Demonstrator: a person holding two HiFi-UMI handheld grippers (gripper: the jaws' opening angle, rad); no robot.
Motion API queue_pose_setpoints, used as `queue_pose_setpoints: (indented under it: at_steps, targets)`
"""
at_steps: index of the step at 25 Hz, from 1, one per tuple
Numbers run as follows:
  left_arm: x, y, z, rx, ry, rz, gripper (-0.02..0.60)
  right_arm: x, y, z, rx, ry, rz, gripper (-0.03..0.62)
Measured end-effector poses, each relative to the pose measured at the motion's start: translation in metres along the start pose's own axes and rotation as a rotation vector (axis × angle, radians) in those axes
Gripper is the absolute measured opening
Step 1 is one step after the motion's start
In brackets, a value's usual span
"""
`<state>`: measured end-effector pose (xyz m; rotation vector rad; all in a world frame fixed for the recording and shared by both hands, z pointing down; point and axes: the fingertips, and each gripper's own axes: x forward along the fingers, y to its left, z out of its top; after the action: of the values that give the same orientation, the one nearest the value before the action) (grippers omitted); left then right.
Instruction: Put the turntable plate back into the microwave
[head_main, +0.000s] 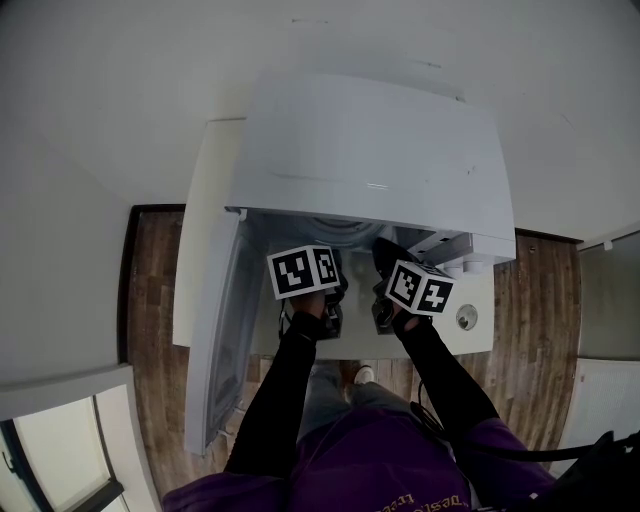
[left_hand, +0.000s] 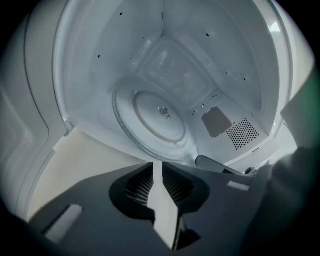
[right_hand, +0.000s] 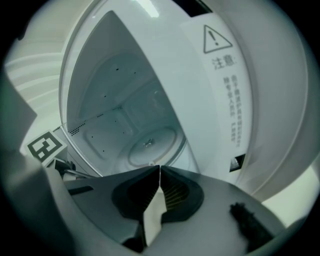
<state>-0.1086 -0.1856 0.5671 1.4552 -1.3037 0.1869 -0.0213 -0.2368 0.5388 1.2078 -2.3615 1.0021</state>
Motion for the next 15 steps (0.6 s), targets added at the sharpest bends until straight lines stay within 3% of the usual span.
queue_pose_setpoints:
  at_steps: [9, 15]
  targets:
    - [-0.003, -0.007, 0.002, 0.046, -0.043, 0.002, 0.009, -0.007, 0.013, 0.005, -0.051, -0.018, 0.032, 0.011]
    - [-0.025, -0.028, 0.011, 0.127, -0.186, -0.041, 0.008, -0.025, 0.037, 0.008, -0.098, -0.056, 0.085, 0.011]
